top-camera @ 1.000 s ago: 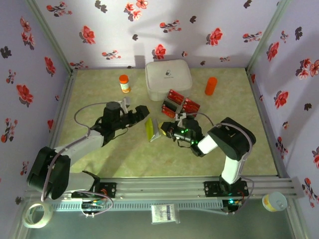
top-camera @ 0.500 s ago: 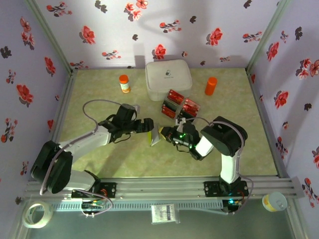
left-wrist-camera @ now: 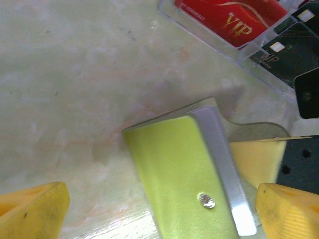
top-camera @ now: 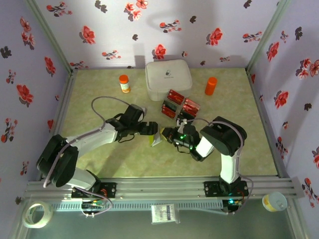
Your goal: Put the credit cards into the card holder
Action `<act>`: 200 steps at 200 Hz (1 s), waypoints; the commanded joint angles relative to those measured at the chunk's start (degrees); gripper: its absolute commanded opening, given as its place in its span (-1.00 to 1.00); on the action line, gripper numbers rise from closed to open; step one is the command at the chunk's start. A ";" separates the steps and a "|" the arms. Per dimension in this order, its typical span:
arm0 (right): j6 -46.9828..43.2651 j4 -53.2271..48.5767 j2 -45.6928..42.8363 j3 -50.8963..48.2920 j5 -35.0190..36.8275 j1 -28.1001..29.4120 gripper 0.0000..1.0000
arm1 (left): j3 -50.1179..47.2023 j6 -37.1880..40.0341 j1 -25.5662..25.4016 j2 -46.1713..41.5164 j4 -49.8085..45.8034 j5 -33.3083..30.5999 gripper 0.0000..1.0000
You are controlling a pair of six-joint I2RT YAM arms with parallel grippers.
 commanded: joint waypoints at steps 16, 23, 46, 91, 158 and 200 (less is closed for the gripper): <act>-1.51 2.73 0.98 -0.47 1.78 0.56 -1.00 | 5.42 4.46 -2.27 4.30 -6.00 -4.02 0.94; -1.56 2.74 1.00 -0.51 1.80 0.60 -1.00 | 6.20 4.83 -2.60 5.30 -6.94 -4.37 0.95; -1.48 2.72 1.08 -0.77 2.17 0.59 -1.00 | 7.37 5.07 -2.96 7.40 -9.13 -5.05 0.95; -1.56 2.77 1.16 -1.46 2.93 0.58 -1.00 | 5.42 4.19 -2.82 6.74 -9.83 -7.62 0.94; -1.75 2.72 0.95 -2.74 4.12 0.59 -1.00 | 2.07 3.80 -1.06 3.45 -11.10 -10.52 0.94; -1.66 2.72 0.76 -3.23 4.84 0.60 -1.00 | 0.65 3.78 1.47 1.78 -13.18 -11.84 0.93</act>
